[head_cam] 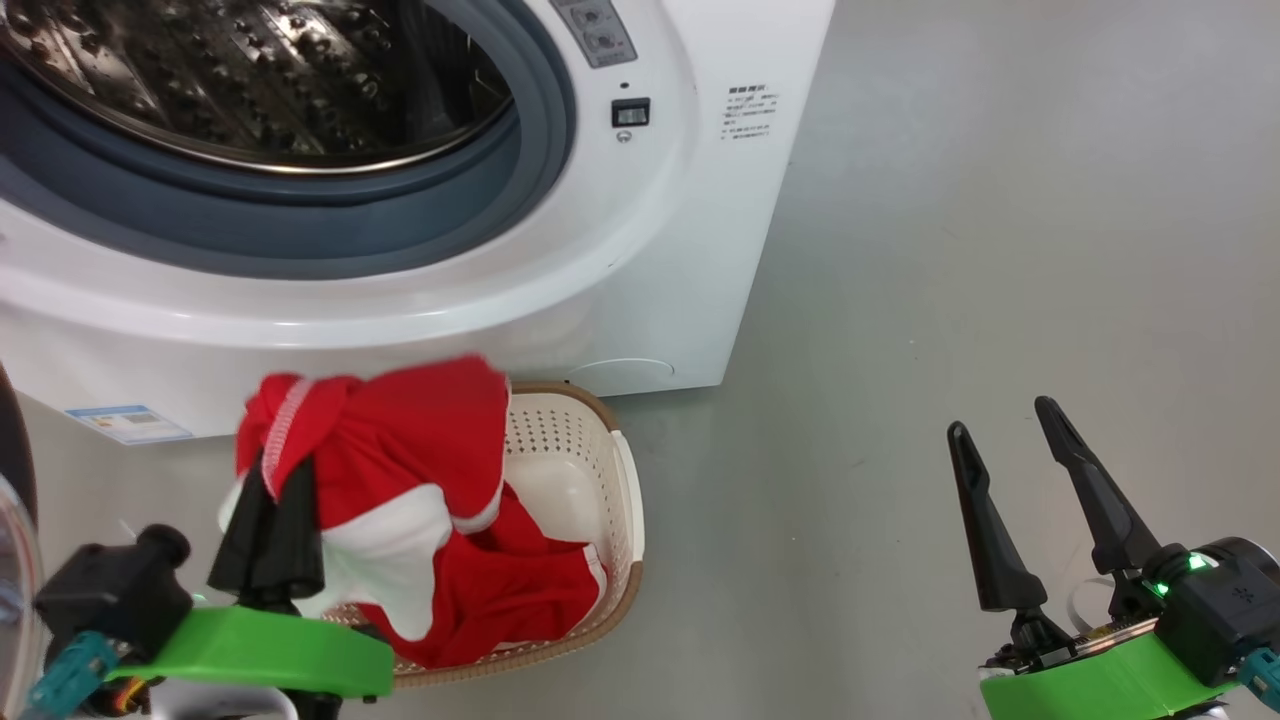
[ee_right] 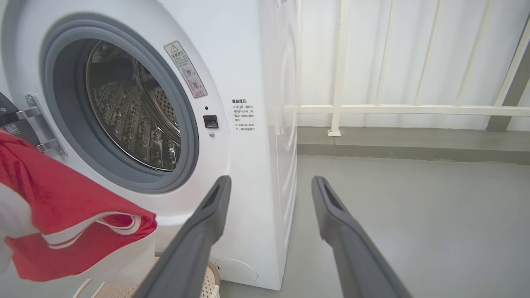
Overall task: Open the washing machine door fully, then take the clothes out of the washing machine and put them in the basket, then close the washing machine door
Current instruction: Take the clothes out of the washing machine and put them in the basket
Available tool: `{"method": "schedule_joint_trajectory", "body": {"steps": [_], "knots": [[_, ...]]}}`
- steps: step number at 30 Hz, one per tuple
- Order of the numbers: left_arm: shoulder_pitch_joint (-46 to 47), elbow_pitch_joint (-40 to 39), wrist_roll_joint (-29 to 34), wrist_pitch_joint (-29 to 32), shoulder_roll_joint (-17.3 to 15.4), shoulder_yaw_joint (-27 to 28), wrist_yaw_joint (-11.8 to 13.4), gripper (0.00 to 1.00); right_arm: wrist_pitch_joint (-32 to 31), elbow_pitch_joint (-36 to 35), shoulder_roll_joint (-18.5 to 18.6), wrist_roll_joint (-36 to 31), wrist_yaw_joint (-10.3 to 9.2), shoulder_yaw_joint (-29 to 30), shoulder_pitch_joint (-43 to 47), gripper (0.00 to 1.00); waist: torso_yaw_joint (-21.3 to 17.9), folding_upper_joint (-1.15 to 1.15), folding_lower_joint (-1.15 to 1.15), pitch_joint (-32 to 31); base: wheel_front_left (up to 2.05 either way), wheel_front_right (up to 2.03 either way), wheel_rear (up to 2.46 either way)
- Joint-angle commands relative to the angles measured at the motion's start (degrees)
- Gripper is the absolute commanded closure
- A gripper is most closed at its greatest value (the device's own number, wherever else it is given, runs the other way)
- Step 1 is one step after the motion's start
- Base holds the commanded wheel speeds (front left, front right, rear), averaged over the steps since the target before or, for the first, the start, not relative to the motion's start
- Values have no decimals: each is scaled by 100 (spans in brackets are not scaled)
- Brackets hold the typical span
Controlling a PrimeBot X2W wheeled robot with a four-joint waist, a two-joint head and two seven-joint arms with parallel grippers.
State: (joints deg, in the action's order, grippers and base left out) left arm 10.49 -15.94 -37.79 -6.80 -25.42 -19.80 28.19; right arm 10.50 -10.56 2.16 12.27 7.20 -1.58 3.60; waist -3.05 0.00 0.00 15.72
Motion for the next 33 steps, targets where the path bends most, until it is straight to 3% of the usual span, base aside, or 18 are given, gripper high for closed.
{"method": "schedule_joint_trajectory", "body": {"steps": [1, 24, 33], "knots": [[64, 101, -32, -99, -70, 166, -82, 100, -5, -170, 72, -40, 29, -157, -63, 0, -58, 0, 0, 54, 0, 0, 0], [1044, 3669, -593, -375, 849, -300, -1213, 100, 108, -73, 72, 45, 29, -244, -311, 0, -239, 0, 0, 634, 0, 0, 0], [1928, 5404, -733, -311, 1187, -438, -1770, 100, 129, -52, 72, 38, 29, -287, -459, 0, -365, 0, 0, 1004, 0, 0, 0]]}}
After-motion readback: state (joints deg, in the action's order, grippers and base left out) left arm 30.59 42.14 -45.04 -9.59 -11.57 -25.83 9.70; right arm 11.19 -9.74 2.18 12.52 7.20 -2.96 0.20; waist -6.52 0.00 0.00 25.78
